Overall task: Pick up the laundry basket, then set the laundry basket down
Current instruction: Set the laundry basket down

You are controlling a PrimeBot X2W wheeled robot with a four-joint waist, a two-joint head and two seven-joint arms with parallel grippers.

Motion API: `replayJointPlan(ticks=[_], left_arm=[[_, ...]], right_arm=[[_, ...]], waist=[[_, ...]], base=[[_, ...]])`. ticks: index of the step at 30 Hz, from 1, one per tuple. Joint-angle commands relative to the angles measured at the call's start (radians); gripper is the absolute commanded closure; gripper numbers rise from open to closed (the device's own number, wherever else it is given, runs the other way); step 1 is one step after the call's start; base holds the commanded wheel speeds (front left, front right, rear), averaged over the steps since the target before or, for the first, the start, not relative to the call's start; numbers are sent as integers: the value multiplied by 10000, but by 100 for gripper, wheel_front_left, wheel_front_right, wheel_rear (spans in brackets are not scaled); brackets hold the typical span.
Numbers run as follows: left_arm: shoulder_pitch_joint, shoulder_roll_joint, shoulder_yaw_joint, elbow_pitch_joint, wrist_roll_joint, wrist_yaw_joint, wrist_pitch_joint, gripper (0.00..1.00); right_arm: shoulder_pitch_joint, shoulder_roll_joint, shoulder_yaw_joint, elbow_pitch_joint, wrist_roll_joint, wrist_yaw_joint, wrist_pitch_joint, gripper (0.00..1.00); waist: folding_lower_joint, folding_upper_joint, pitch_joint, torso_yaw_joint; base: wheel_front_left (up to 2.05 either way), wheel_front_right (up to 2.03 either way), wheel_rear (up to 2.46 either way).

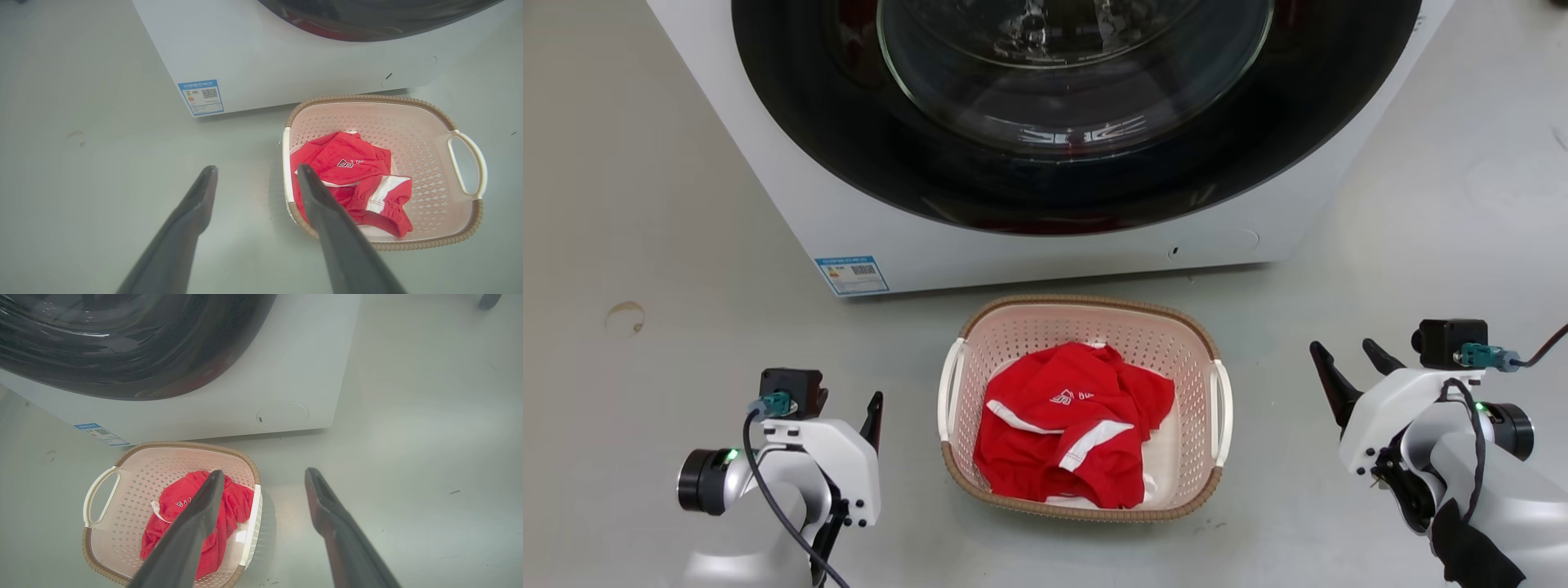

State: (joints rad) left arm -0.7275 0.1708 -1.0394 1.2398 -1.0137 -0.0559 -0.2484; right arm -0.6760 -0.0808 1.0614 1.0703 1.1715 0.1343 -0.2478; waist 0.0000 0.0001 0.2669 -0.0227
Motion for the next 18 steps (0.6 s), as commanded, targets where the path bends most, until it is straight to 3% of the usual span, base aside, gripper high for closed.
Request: replayJointPlan(ticks=[1,12,18], left_arm=[[115,347,313,-137,133,130,-133,0],[930,663,1401,-1164,1114,532,-133,0],[1117,657,1756,-1314,1694,492,-133,0]], right_arm=[[319,-142,-83,-124,-146,-36,-139,0],[890,-196,-1101,-565,-1168,-36,-139,0],[772,-251,-739,-397,-1319,-36,-139,0]], waist=[[0,-1,-235,5],[0,-1,-973,21],[0,-1,-1052,80]], base=[[0,0,0],[0,0,0],[0,0,0]])
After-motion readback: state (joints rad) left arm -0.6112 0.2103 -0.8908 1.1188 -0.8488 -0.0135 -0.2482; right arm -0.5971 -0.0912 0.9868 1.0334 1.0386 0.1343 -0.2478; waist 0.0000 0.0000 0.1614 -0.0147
